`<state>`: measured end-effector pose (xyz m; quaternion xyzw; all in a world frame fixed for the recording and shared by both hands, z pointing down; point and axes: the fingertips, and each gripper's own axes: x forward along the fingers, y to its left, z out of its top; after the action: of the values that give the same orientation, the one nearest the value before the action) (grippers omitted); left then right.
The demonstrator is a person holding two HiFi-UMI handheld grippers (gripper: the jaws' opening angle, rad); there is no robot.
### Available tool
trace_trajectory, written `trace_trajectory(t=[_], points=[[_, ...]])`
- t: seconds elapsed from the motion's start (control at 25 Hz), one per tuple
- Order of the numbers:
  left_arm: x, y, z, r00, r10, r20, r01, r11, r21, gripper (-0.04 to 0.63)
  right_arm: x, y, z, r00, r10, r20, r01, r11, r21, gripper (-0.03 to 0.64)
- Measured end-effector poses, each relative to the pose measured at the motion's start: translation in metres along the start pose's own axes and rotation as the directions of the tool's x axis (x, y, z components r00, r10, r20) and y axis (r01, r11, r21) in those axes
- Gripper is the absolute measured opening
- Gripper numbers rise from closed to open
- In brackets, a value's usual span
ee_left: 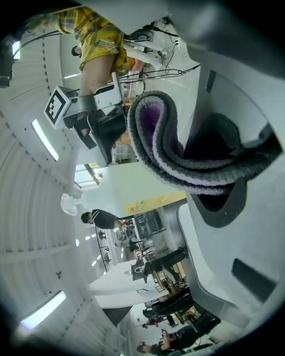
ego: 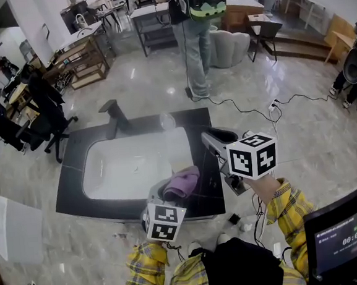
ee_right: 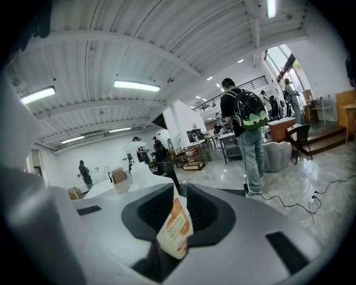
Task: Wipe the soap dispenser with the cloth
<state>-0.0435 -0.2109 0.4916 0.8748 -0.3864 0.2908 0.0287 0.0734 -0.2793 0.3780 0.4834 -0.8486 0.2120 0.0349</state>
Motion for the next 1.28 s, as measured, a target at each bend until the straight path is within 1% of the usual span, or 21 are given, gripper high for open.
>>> trace_trajectory(t=[0.24, 0.4, 0.56, 0.76, 0.88, 0.96, 1.04, 1.12, 1.2, 1.28], points=[[0.018, -0.003, -0.023, 0.999, -0.009, -0.045, 0.008, 1.0, -0.019, 0.072, 0.002, -0.009, -0.001, 1.0, -0.001, -0.008, 0.001, 1.0, -0.001, 0.064], [0.029, -0.008, -0.033, 0.997, -0.025, -0.078, 0.023, 0.999, -0.037, 0.072, 0.003, -0.011, -0.002, 1.0, -0.002, -0.015, 0.002, 0.999, -0.042, 0.064], [0.037, -0.012, -0.04, 0.995, -0.04, -0.093, 0.036, 0.998, -0.047, 0.072, 0.005, -0.007, -0.001, 1.0, 0.03, -0.008, -0.03, 0.998, -0.05, 0.064], [0.043, -0.015, -0.05, 0.992, -0.054, -0.117, 0.045, 0.996, -0.079, 0.072, 0.008, -0.006, 0.001, 0.998, 0.058, -0.003, -0.058, 0.997, -0.047, 0.064], [0.041, -0.02, -0.048, 0.989, -0.081, -0.122, 0.071, 0.994, -0.084, 0.072, 0.011, -0.005, 0.004, 0.997, 0.073, -0.01, -0.073, 0.996, -0.048, 0.064], [0.035, -0.024, -0.039, 0.99, -0.112, -0.09, 0.103, 0.99, -0.094, 0.072, 0.014, -0.003, 0.006, 0.995, 0.098, -0.009, -0.099, 0.993, -0.057, 0.064], [0.024, -0.029, -0.022, 0.989, -0.143, -0.027, 0.138, 0.983, -0.125, 0.072, 0.017, 0.001, 0.011, 0.989, 0.147, -0.001, -0.146, 0.986, -0.075, 0.064], [0.012, -0.031, -0.005, 0.986, -0.162, 0.039, 0.166, 0.974, -0.155, 0.072, 0.02, 0.007, 0.02, 0.977, 0.211, 0.009, -0.209, 0.972, -0.106, 0.064], [-0.001, -0.028, 0.013, 0.983, -0.151, 0.103, 0.166, 0.972, -0.163, 0.072, 0.026, 0.017, 0.03, 0.957, 0.289, 0.008, -0.284, 0.945, -0.163, 0.066], [-0.016, -0.02, 0.03, 0.98, -0.122, 0.159, 0.147, 0.976, -0.158, 0.072, 0.03, 0.032, 0.036, 0.924, 0.382, -0.022, -0.376, 0.895, -0.238, 0.066]])
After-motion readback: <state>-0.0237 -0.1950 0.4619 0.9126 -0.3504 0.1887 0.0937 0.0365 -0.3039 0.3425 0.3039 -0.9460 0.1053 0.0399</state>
